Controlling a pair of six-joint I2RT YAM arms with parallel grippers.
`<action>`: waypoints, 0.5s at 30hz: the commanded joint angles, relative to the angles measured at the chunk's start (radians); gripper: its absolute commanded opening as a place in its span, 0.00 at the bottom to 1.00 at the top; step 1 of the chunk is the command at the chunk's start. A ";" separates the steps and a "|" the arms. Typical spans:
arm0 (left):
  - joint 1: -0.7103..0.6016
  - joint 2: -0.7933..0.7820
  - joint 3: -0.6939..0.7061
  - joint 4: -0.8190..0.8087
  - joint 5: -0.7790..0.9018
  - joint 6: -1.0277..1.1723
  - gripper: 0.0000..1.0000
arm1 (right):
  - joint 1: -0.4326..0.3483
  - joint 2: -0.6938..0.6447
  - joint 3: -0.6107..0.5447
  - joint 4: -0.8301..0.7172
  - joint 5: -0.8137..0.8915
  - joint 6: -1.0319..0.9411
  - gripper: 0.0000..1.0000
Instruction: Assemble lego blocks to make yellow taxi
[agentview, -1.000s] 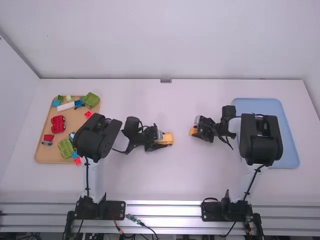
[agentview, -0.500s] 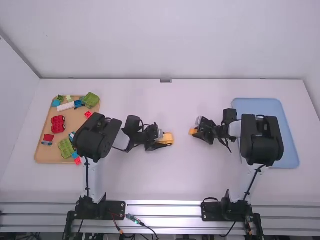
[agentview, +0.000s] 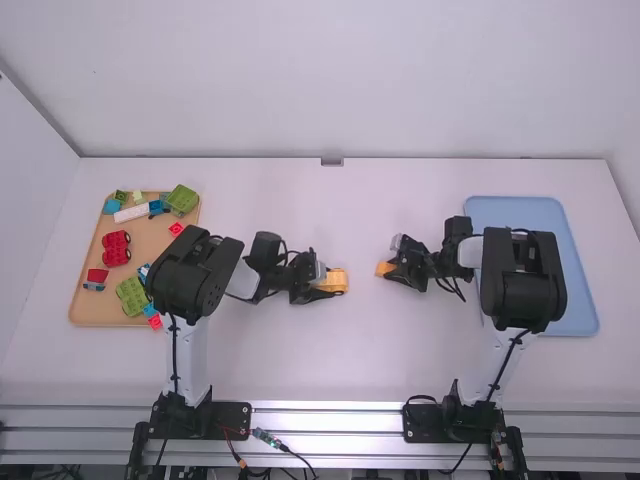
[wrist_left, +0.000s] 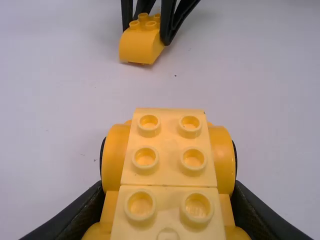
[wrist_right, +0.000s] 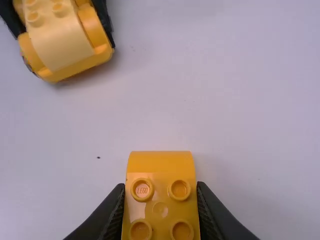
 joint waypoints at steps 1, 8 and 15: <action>0.003 0.038 -0.004 -0.050 -0.093 0.038 0.02 | 0.014 0.008 0.040 -0.035 -0.036 -0.078 0.07; 0.003 0.038 0.015 -0.082 -0.057 0.053 0.02 | 0.047 0.008 0.078 -0.090 -0.120 -0.124 0.07; 0.002 0.038 0.018 -0.092 -0.057 0.061 0.02 | 0.105 0.008 0.085 -0.075 -0.227 -0.129 0.07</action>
